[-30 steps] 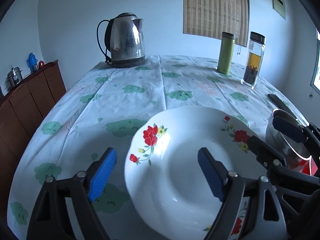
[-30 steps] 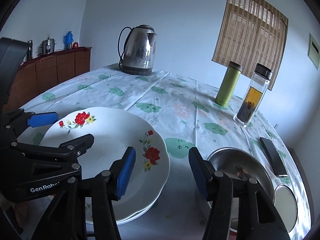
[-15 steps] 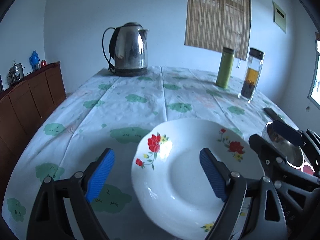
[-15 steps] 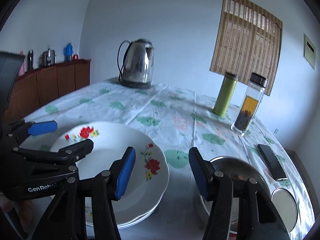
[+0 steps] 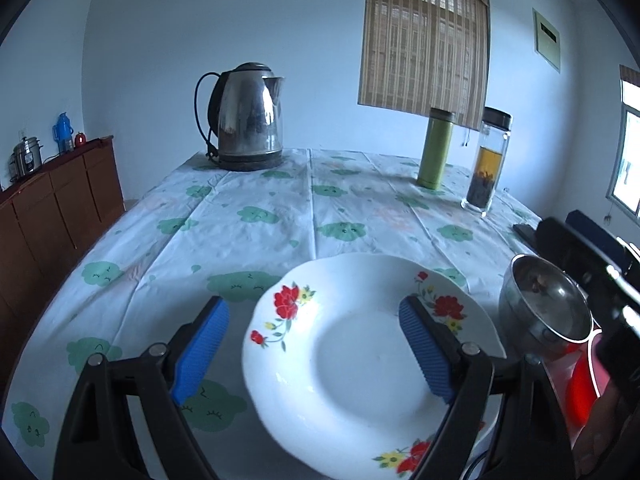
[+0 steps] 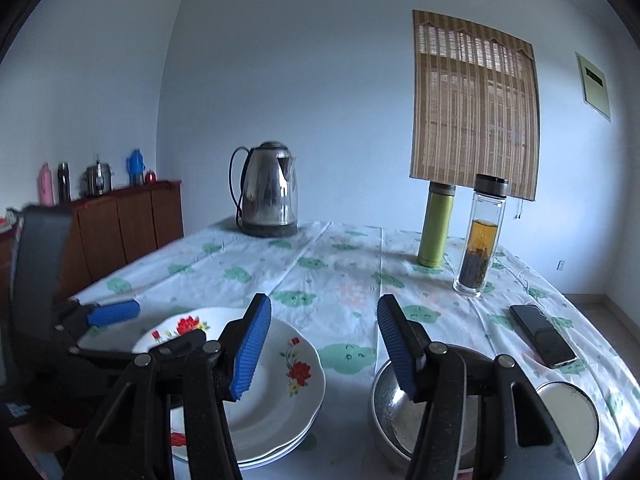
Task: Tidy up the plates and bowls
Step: 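Move both grippers away from the plates toward the pink plastic bowl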
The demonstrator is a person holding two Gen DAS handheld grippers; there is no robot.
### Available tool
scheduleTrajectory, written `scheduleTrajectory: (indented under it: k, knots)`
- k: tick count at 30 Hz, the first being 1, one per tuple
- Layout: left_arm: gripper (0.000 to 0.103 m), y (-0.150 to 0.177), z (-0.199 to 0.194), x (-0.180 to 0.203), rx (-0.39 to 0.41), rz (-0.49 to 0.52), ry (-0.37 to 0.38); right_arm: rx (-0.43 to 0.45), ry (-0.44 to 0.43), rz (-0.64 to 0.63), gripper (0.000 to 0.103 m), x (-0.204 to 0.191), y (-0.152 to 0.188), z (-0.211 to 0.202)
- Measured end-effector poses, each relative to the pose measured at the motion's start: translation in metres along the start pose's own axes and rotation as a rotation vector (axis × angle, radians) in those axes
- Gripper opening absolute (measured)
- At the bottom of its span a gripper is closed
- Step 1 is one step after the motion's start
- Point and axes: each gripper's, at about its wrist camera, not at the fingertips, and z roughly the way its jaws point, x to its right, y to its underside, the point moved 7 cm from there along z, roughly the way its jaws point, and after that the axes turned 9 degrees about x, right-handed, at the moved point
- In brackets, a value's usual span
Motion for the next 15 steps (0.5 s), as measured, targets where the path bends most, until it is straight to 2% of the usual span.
scheduleTrajectory:
  k: [9, 15]
  knots:
    - [0.088, -0.009, -0.013, 0.032, 0.001, 0.008, 0.047, 0.019, -0.033, 0.057, 0.058, 0.012, -0.003, -0.036]
    - [0.088, -0.007, -0.022, 0.067, -0.008, 0.036, 0.084, 0.010, -0.012, 0.054, 0.058, 0.032, -0.003, -0.057]
